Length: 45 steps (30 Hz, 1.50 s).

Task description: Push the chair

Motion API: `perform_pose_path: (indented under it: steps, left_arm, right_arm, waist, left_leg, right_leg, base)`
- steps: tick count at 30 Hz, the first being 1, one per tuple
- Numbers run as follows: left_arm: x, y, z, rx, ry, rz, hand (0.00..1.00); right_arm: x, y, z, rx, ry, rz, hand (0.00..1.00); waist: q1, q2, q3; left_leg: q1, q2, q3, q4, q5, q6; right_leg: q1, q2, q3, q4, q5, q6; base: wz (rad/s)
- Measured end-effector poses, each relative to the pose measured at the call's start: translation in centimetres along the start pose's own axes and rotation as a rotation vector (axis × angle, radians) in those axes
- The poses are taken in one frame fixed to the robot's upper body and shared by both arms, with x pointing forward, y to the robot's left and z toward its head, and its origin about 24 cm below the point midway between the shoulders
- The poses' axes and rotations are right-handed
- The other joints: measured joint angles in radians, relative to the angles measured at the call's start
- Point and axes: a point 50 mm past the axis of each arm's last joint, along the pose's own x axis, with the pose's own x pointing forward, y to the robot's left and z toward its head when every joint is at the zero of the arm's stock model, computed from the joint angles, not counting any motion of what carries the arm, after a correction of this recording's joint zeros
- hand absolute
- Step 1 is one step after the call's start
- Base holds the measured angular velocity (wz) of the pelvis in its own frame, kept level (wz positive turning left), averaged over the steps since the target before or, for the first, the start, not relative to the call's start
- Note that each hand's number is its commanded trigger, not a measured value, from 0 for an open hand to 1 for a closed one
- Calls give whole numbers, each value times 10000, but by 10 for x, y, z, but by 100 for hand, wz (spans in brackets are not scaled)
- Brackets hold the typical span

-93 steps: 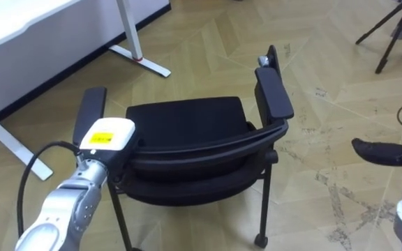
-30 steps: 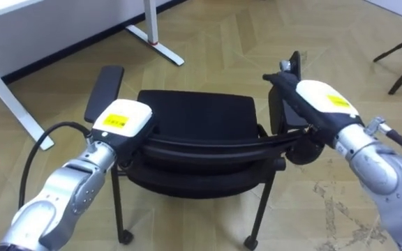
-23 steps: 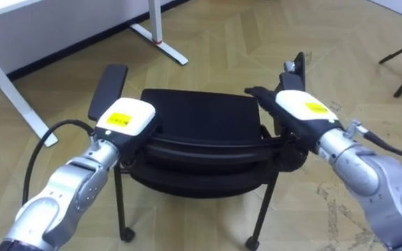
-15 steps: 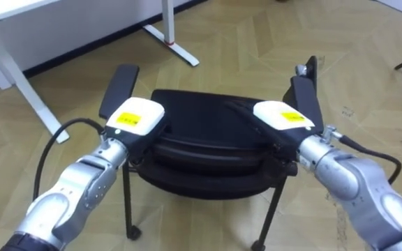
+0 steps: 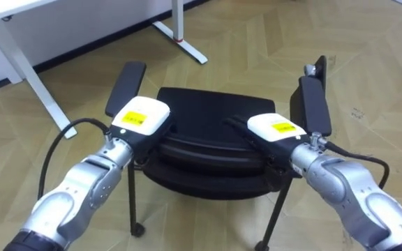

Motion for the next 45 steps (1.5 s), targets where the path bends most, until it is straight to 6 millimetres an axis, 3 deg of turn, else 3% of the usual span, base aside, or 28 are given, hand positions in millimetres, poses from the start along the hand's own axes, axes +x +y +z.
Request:
perform_pose_path:
  steps: [3, 8, 9, 10, 11, 19, 37, 45]
  left_arm:
    - [1, 0, 1, -21, 34, -67, 100]
    - [1, -2, 1, -99, 77, -210, 100]
    - [2, -3, 1, -118, 86, -231, 100]
    - [2, -3, 1, -138, 98, -262, 100]
    - [2, -4, 1, -150, 107, -289, 100]
    - [-1, -8, 1, -324, 217, -531, 100]
    - [-2, -9, 2, -457, 221, -595, 100]
    - [-3, -10, 2, -445, 239, -569, 100]
  right_arm:
    - [0, 2, -1, 68, 46, -190, 0]
    - [1, 5, -3, 61, -19, -533, 3]
    - [1, 6, -4, 61, -37, -578, 38]
    - [1, 7, -4, 70, -40, -606, 60]
    - [2, 7, -5, 74, -55, -621, 100]
    - [1, 7, -4, -430, -217, -692, 100]
    - [-2, 13, -5, -716, -256, -1285, 100]
    - [-2, 17, -6, -632, -308, -1459, 100]
  waist:
    - [-49, 18, -12]
    - [-79, 121, -14]
    - [-80, 138, -14]
    - [-87, 157, -6]
    - [-90, 184, -7]
    - [-217, 361, -137]
    - [-279, 386, -113]
    - [-275, 246, -97]
  left_leg:
    - [-81, 6, -104, 88, -2, -3]
    - [-53, 9, -112, 168, -2, -4]
    - [-32, 9, -111, 169, -2, -4]
    - [-8, 9, -113, 167, -2, -4]
    - [1, 9, -118, 167, -2, -4]
    - [78, 6, -85, 109, -2, -4]
    - [195, -19, -121, 102, -2, -4]
    - [259, -18, -119, 49, -2, -4]
  right_leg:
    - [12, -1, -243, -4, 7, -12]
    - [33, -11, -285, -11, 29, -46]
    - [51, -12, -288, -10, 30, -48]
    - [90, -12, -296, -15, 30, -48]
    - [103, -12, -294, -20, 30, -48]
    - [155, -11, -217, -68, 30, -49]
    - [333, -20, -198, -163, 34, -56]
    - [391, -20, -206, -161, 32, -52]
  base:
    - [11]
    - [1]
    - [0]
    - [0]
    - [0]
    - [-1]
    - [0]
    - [0]
